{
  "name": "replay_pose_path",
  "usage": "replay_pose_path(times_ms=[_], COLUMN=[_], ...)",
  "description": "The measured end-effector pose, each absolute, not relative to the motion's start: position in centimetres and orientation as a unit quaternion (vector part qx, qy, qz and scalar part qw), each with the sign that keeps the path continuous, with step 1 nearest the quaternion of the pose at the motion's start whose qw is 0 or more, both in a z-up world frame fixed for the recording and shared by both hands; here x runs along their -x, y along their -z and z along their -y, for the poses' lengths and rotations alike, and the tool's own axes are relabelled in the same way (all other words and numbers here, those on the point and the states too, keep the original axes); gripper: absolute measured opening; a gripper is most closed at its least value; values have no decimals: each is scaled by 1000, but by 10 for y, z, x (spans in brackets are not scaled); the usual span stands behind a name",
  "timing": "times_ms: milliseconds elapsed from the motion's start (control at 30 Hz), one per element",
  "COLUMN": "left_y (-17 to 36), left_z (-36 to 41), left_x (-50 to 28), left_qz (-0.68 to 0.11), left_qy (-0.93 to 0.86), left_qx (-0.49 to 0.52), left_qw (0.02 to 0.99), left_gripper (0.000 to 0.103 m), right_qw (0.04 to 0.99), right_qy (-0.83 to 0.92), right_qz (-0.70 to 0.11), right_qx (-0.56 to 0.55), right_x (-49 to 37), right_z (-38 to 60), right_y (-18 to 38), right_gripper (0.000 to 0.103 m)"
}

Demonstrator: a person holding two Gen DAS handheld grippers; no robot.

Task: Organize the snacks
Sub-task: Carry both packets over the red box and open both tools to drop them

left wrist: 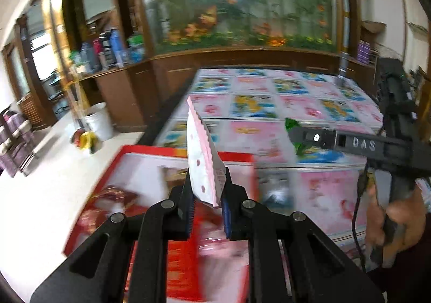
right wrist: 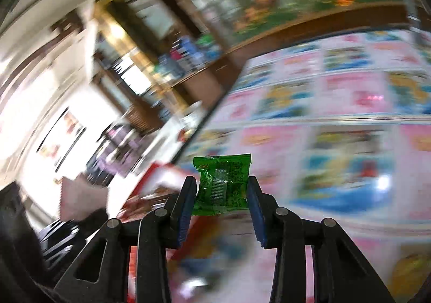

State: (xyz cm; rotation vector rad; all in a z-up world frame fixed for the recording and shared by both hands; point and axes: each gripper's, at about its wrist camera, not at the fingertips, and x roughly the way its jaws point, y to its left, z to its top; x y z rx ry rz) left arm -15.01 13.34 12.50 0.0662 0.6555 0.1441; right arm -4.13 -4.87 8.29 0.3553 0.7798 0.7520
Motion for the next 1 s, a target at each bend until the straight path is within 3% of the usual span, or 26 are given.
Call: replay_pose_path(times_ms=[300,800,867,933,1000], left_y=[-111,-92,-92,-93,-96], left_z=[-193,-222,-219,-218,-216], left_x=[162,163,163,165,169], left_qz=[-317,-330,-328,-325,-313], left_qy=[-130,-160,-160,-165,-168], left_qx=[-11,1,-1,-2,-1], left_qw=[940,930,931,931,935], left_gripper=[14,20,27,50,63], right_qw=[825,845,852,858,865], right_qy=[-406,-384,-378,-373,-368], right_qz=[-383,-370,-361,-352,-341], right_qx=[-87,-34,-33,-35,-33], right_x=[73,103,106,109,115], right_z=[-71,-97,-89,-81,-71], right_y=[-93,-93,-98,-104,-110], right_gripper=[39,47,48,49,51])
